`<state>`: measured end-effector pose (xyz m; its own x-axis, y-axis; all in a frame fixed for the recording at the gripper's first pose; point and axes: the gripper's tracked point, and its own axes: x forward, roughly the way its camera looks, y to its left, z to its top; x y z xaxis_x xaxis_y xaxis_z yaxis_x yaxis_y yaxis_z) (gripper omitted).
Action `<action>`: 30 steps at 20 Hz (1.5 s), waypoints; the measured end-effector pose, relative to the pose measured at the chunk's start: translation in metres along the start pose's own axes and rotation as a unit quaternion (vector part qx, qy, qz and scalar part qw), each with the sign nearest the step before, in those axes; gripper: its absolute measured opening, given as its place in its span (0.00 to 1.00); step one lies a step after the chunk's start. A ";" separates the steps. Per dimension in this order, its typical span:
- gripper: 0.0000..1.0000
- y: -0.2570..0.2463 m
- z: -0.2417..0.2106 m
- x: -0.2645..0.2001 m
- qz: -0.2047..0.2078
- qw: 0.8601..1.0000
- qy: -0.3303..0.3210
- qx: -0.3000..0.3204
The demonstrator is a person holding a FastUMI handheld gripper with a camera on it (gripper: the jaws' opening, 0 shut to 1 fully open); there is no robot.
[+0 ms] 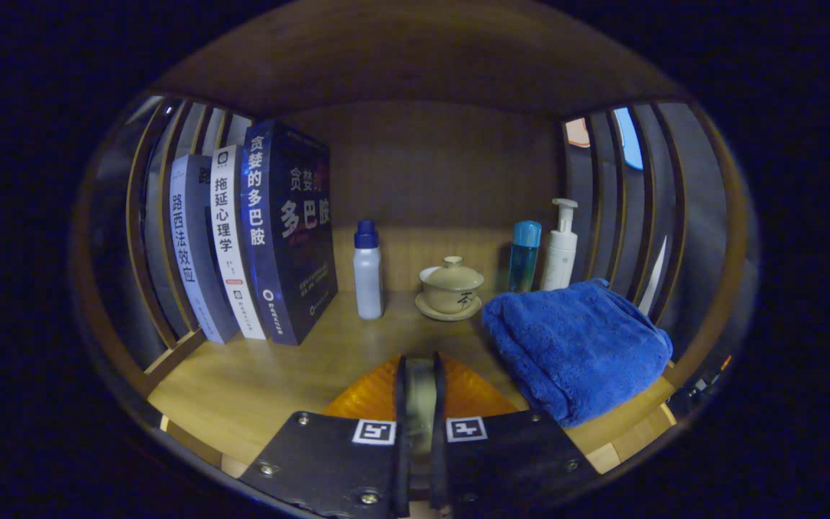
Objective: Pull open the drawer, take out the items inside it, and place them on the countertop above the cabinet.
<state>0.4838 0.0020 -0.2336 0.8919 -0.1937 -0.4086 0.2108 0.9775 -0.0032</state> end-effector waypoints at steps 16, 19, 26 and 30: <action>0.69 -0.009 -0.006 0.003 0.000 0.997 -0.073 0.020; 0.81 -0.011 0.013 -0.007 0.002 0.995 -0.092 0.029; 0.93 -0.005 0.062 -0.103 0.052 0.990 -0.130 -0.012; 0.99 -0.005 0.072 -0.186 0.085 0.984 -0.157 -0.027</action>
<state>0.3453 0.0272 -0.0916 0.9938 -0.0360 -0.1048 0.0351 0.9993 -0.0107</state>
